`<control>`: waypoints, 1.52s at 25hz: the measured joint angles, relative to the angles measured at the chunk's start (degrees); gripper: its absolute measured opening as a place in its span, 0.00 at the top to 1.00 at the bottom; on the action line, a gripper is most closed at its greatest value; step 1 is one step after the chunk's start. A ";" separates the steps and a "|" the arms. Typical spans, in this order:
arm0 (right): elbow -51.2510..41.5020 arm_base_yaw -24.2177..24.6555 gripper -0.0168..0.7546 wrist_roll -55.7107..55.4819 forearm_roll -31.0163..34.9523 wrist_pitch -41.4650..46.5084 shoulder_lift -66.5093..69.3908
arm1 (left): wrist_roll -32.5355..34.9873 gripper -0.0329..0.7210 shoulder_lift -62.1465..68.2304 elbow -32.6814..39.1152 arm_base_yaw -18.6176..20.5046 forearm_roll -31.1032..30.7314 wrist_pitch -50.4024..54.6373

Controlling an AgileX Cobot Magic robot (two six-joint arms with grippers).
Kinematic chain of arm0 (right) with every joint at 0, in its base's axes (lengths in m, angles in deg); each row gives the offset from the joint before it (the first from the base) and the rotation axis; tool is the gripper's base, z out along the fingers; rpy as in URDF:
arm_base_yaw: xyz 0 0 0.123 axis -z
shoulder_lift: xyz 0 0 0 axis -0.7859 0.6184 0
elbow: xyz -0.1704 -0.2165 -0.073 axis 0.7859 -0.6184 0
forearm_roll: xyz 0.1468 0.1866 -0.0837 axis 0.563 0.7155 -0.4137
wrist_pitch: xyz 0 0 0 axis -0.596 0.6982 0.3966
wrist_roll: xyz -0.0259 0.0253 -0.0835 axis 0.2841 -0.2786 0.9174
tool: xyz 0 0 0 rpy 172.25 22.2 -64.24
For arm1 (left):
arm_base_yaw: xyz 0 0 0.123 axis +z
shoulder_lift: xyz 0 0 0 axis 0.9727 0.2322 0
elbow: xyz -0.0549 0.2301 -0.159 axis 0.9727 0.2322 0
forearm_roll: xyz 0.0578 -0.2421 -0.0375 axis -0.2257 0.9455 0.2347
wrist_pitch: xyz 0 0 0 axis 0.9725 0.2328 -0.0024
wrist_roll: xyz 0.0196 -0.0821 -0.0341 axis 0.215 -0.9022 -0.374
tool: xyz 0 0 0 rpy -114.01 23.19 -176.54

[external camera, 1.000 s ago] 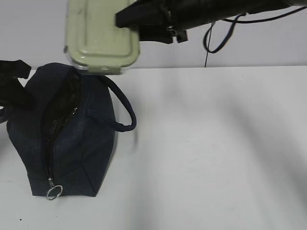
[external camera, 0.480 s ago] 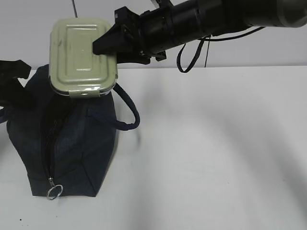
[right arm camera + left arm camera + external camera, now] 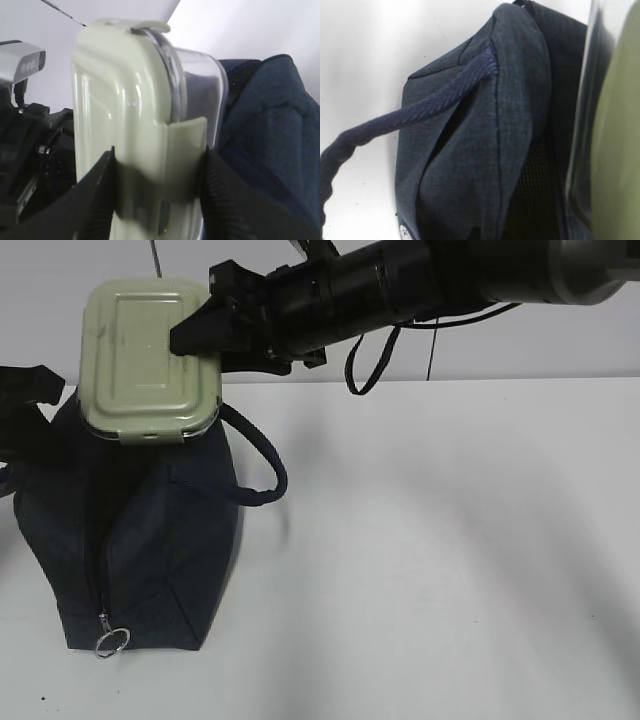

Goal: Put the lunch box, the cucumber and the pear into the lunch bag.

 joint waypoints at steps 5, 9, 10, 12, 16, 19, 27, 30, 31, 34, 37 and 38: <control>3.03 -0.13 0.52 0.00 0.12 -0.70 0.00 | 0.00 0.98 0.00 0.00 0.00 0.00 0.00; 3.29 -0.75 0.52 0.10 0.28 -2.32 0.09 | 0.00 0.98 0.00 0.00 0.00 0.00 0.00; 3.29 -1.05 0.52 0.10 0.28 -2.47 0.38 | 0.00 0.98 0.00 0.00 0.00 0.00 0.00; 3.40 -2.08 0.52 0.21 0.50 -2.71 1.02 | 0.00 0.98 0.00 0.00 0.00 0.00 0.00; 3.40 -2.92 0.52 0.59 0.60 -2.41 3.04 | 0.00 0.98 0.00 0.00 0.00 -0.05 0.08; 3.40 -2.92 0.52 0.48 -1.01 -1.91 4.15 | 0.04 0.98 0.00 0.00 0.00 -0.12 0.15; 3.62 -3.07 0.52 -9.99 -23.75 2.73 4.50 | 0.04 0.98 0.00 0.00 0.00 -0.07 -0.01; 3.62 -3.83 0.52 -13.43 -29.76 3.49 4.50 | 0.04 0.98 0.00 0.00 0.00 0.04 -0.08; 3.62 -4.25 0.52 -14.38 -31.06 3.47 4.50 | 0.04 0.98 0.00 0.00 0.00 0.08 -0.08; 3.74 -5.19 0.52 -15.45 -32.84 3.19 4.50 | 0.04 0.98 0.00 0.00 0.00 0.10 -0.10; 3.85 -6.72 0.52 -15.68 -33.07 1.35 4.97 | 0.04 0.98 0.00 0.00 0.00 0.10 0.02; 3.85 -7.41 0.52 -15.82 -33.07 0.28 5.23 | 0.04 0.98 0.00 0.00 0.00 0.10 0.02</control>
